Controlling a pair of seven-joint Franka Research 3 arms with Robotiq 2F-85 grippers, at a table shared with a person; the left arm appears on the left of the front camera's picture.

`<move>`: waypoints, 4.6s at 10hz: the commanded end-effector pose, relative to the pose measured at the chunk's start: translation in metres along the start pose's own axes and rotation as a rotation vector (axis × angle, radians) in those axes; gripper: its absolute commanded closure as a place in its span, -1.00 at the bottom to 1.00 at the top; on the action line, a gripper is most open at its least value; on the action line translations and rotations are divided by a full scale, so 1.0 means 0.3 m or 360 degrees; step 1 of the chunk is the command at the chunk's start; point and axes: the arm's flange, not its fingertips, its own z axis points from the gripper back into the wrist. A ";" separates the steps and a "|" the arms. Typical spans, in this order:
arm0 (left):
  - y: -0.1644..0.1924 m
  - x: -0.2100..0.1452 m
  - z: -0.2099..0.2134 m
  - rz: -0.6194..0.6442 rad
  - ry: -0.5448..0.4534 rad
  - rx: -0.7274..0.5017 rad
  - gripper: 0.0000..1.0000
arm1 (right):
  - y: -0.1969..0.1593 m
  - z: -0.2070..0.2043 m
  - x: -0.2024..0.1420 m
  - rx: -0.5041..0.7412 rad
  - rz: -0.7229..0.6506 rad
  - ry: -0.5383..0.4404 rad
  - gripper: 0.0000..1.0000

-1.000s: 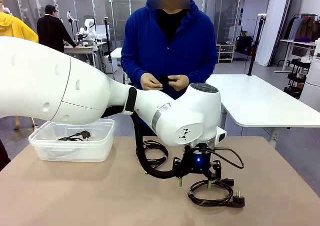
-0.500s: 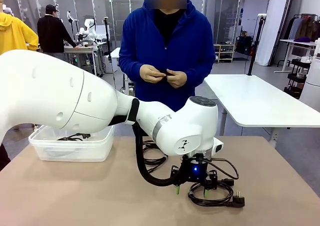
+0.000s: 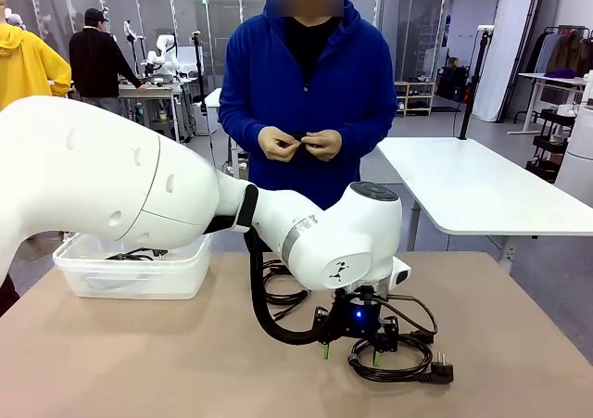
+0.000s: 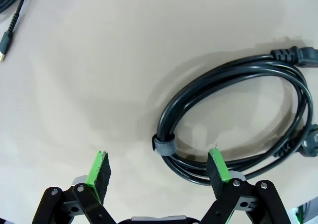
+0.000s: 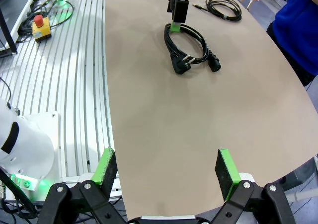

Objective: Organize and store the cables.
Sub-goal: Place the Power Cable into the Organizing box.

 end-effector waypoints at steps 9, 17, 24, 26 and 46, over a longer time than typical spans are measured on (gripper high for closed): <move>0.012 -0.008 -0.043 -0.0074 -0.0142 0.0087 -0.21 | 0.001 -0.007 0.013 -0.0018 -0.0044 0.0002 -1.00; 0.018 -0.023 -0.022 -0.0082 -0.0106 -0.0096 1.00 | 0.001 -0.007 0.013 -0.0018 -0.0044 0.0002 -1.00; 0.178 -0.057 0.276 -0.0071 -0.0323 -0.0400 1.00 | 0.001 -0.007 0.013 -0.0018 -0.0044 0.0002 -1.00; 0.215 -0.088 0.431 -0.0085 -0.0288 -0.0356 1.00 | 0.001 -0.007 0.013 -0.0018 -0.0044 0.0002 -1.00; 1.056 -0.086 1.008 -0.0643 -0.0859 -0.0237 0.67 | 0.001 -0.007 0.013 -0.0018 -0.0044 0.0002 -1.00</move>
